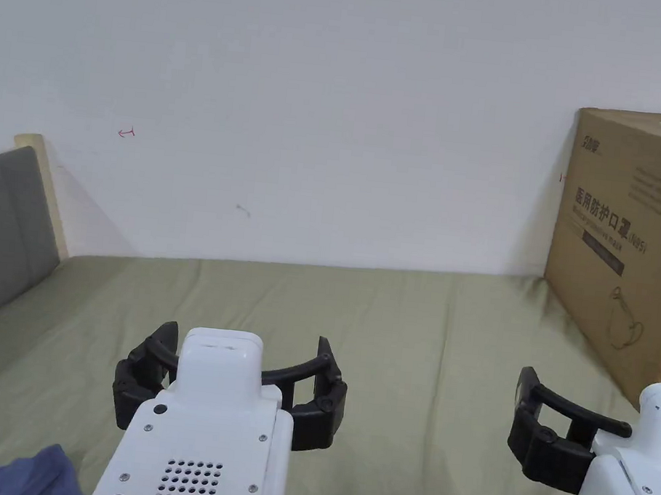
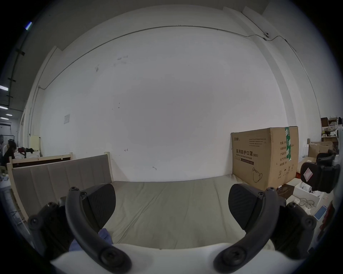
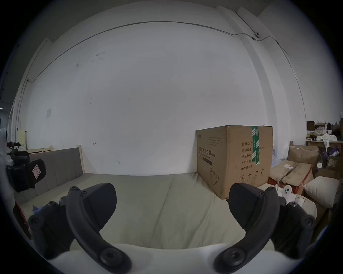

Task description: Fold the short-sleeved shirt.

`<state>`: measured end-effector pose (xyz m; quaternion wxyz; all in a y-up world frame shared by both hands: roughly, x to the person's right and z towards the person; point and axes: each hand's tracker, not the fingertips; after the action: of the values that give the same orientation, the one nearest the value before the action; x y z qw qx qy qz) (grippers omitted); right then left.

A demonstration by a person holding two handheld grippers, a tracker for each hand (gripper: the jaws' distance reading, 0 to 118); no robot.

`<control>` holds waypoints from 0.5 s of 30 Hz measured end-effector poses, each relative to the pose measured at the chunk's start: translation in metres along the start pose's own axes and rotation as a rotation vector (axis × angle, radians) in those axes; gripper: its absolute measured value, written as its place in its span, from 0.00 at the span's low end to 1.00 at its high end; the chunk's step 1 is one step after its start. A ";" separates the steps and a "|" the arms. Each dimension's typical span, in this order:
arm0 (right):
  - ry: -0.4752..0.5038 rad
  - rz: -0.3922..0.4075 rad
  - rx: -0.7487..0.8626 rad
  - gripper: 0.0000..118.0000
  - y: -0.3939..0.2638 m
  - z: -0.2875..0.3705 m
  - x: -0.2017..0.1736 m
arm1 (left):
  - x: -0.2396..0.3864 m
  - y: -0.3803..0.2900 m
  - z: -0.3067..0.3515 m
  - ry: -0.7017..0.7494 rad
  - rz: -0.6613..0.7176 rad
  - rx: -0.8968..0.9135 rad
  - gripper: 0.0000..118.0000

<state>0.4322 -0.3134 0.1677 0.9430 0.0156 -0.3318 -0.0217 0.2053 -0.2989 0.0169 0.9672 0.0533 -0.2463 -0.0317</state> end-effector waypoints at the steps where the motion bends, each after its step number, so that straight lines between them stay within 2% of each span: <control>1: 0.000 -0.003 0.000 1.00 -0.001 -0.002 0.001 | -0.001 0.001 -0.001 -0.004 0.007 -0.006 1.00; 7: 0.026 0.066 0.022 1.00 0.000 0.002 0.000 | -0.001 0.004 -0.001 -0.008 0.058 -0.003 1.00; 15: 0.034 0.057 0.040 1.00 0.003 0.005 0.000 | -0.004 0.001 -0.004 -0.010 0.103 -0.043 1.00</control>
<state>0.4294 -0.3102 0.1720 0.9481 0.0253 -0.3166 0.0121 0.2042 -0.2976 0.0115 0.9672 0.0198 -0.2528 0.0125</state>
